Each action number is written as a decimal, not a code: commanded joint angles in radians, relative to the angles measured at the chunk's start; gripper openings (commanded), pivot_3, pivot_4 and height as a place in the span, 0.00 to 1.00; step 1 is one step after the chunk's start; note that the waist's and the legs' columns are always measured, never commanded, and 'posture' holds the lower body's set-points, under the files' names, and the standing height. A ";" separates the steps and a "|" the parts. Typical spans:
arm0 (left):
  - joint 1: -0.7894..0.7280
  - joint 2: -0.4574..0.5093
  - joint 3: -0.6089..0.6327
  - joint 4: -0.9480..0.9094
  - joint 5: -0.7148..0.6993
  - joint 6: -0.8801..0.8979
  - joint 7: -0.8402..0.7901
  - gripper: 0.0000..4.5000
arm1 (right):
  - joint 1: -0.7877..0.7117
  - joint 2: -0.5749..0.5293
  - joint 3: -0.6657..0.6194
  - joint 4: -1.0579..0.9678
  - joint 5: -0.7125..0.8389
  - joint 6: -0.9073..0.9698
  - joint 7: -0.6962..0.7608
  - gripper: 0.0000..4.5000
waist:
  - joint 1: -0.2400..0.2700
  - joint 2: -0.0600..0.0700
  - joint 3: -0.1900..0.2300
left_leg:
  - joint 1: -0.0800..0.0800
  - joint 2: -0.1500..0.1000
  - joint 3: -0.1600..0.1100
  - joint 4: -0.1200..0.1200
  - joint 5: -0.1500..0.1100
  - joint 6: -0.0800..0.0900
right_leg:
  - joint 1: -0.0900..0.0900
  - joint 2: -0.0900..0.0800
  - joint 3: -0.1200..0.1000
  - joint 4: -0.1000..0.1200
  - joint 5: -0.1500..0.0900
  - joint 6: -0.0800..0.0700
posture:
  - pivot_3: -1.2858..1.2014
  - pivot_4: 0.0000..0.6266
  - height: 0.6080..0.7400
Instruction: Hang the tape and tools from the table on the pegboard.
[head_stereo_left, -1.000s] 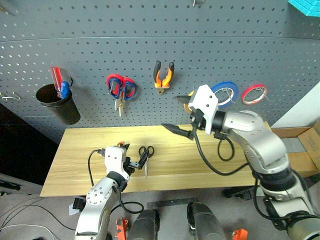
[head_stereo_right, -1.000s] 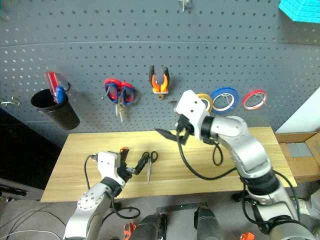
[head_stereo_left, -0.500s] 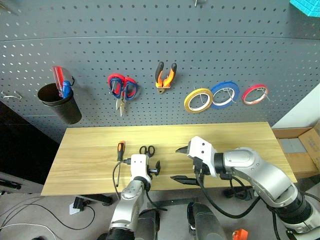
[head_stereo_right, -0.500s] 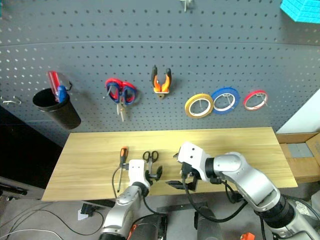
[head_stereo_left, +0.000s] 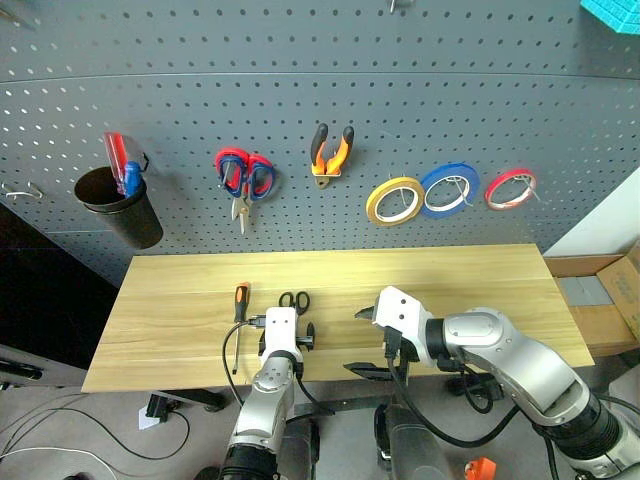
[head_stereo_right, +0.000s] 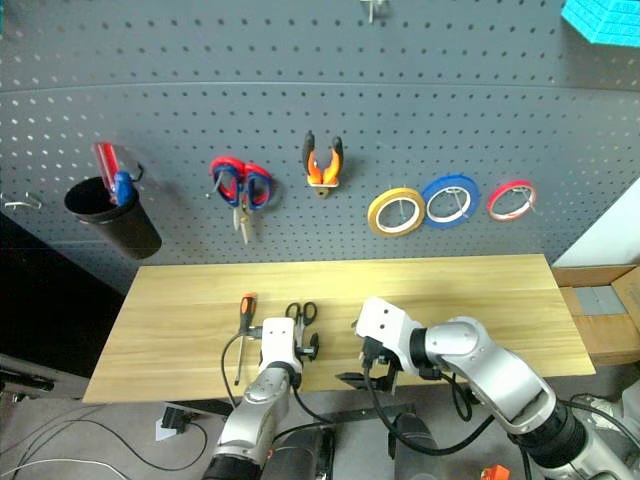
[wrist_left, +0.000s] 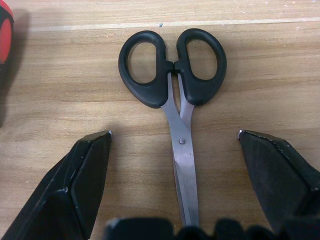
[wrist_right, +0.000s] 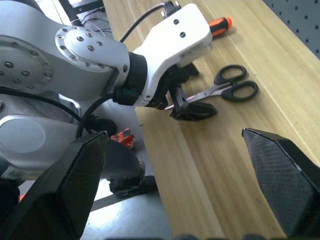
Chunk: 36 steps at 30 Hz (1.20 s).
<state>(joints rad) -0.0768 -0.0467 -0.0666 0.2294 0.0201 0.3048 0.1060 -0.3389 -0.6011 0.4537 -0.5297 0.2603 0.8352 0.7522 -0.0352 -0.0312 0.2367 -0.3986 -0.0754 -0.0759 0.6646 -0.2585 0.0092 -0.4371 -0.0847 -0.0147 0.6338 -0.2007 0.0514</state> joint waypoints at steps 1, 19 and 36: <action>-0.012 -0.016 -0.006 0.036 0.017 0.039 0.014 0.92 | -0.008 0.011 0.014 0.054 -0.064 0.037 -0.073 1.00 | 0.000 0.000 0.000 | 0.000 0.000 0.000 0.000 0.000 0.000 | 0.000 0.000 0.000 0.000 0.000 0.000 | 0.45 0.42 1.00; -0.039 0.182 -0.034 -0.162 0.096 -0.357 -0.071 0.03 | -0.095 0.140 -0.132 0.049 0.096 0.039 0.027 1.00 | 0.001 0.001 0.001 | -0.002 0.001 -0.002 -0.002 0.000 0.000 | -0.001 0.001 0.001 -0.004 0.002 0.001 | 0.47 0.37 1.00; 0.131 0.252 0.063 -0.480 0.202 -0.594 -0.053 0.03 | -0.255 0.147 -0.155 0.244 0.111 -0.189 0.158 1.00 | 0.019 0.002 -0.008 | -0.002 0.000 0.000 -0.002 -0.001 0.000 | -0.001 0.001 0.001 -0.005 0.006 -0.004 | 0.51 0.23 1.00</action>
<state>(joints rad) 0.0653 0.2090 -0.0168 -0.2013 0.2118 -0.2870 0.0407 -0.5734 -0.4568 0.3160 -0.2745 0.3723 0.6797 0.9020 -0.0162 -0.0288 0.2284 -0.4005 -0.0753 -0.0762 0.6628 -0.2587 0.0088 -0.4382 -0.0829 -0.0144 0.6287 -0.1946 0.0472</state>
